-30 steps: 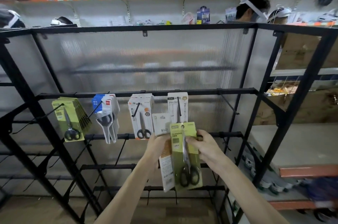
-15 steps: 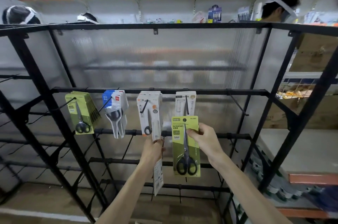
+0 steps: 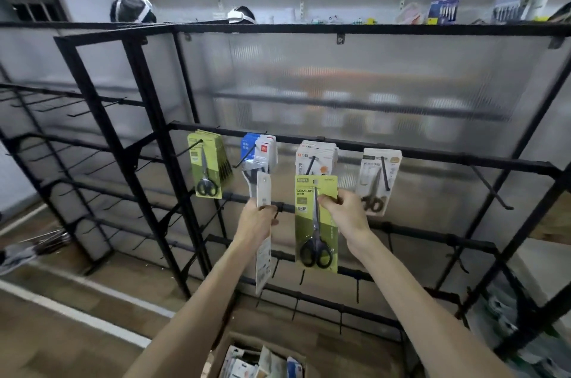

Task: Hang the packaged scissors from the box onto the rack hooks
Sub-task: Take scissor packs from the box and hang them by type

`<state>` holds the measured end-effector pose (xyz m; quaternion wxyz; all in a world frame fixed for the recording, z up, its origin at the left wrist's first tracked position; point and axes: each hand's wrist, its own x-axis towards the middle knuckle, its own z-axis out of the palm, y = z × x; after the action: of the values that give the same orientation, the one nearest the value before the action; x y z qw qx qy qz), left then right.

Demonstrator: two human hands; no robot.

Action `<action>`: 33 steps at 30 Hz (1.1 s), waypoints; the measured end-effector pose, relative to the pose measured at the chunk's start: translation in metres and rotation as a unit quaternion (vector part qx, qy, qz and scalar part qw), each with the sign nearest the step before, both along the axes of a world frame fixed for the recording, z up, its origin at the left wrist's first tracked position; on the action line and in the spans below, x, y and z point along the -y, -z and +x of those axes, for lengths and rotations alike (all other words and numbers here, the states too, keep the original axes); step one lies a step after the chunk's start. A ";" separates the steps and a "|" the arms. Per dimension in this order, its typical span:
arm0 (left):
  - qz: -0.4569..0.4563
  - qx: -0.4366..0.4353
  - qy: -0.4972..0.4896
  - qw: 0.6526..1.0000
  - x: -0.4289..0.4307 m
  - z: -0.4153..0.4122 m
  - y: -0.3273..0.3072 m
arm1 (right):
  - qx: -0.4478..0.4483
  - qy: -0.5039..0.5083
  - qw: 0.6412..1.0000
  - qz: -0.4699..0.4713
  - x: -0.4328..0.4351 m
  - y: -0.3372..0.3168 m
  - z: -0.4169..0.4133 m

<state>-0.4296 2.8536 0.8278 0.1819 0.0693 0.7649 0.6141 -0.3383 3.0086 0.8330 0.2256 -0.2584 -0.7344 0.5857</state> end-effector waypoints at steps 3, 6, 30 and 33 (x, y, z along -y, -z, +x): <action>0.000 -0.008 -0.008 1.000 0.017 -0.019 0.000 | 0.001 -0.004 1.000 0.004 0.017 -0.003 -0.022; -0.004 -0.014 -0.008 1.000 0.039 -0.045 0.006 | 0.010 -0.013 1.000 0.011 0.040 -0.004 -0.045; 0.005 -0.033 0.023 0.999 0.229 -0.230 0.009 | 0.032 0.070 0.997 0.003 0.230 0.002 -0.273; 0.010 -0.024 0.026 0.999 0.222 -0.242 0.014 | 0.058 0.090 0.994 0.021 0.222 0.006 -0.283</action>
<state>-0.6715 2.6318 0.8140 0.1786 0.1061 0.7610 0.6145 -0.6212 2.7867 0.8272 0.2399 -0.3518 -0.7321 0.5318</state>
